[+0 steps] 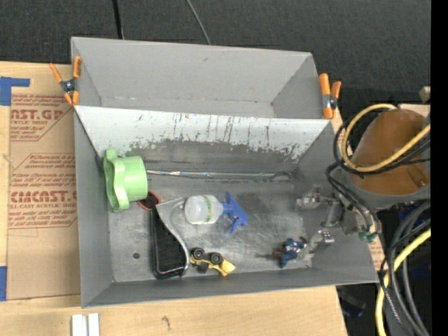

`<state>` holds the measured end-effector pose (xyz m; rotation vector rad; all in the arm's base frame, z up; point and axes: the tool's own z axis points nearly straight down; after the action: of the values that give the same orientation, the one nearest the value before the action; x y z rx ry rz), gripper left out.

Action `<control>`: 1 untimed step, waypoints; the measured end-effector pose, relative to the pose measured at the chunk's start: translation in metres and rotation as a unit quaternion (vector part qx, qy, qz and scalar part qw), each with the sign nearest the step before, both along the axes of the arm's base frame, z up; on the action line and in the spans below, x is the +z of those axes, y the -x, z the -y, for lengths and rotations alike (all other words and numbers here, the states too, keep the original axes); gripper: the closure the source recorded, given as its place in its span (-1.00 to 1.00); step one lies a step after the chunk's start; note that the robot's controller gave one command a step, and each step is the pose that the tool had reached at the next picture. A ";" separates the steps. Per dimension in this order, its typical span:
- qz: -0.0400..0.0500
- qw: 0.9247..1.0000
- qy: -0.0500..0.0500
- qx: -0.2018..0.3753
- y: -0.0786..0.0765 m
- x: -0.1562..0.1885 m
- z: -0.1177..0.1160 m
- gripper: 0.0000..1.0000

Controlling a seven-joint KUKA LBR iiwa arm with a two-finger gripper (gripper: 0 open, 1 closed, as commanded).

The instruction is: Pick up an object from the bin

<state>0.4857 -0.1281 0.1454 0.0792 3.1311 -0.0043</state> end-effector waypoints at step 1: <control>0.002 0.991 0.001 0.131 -0.005 -0.064 -0.004 -1.00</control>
Offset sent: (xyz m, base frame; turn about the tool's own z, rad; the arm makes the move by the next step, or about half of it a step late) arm -0.0001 0.0049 -0.0715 -0.4554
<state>0.4904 -0.1239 0.0811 -0.3305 3.1103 -0.0041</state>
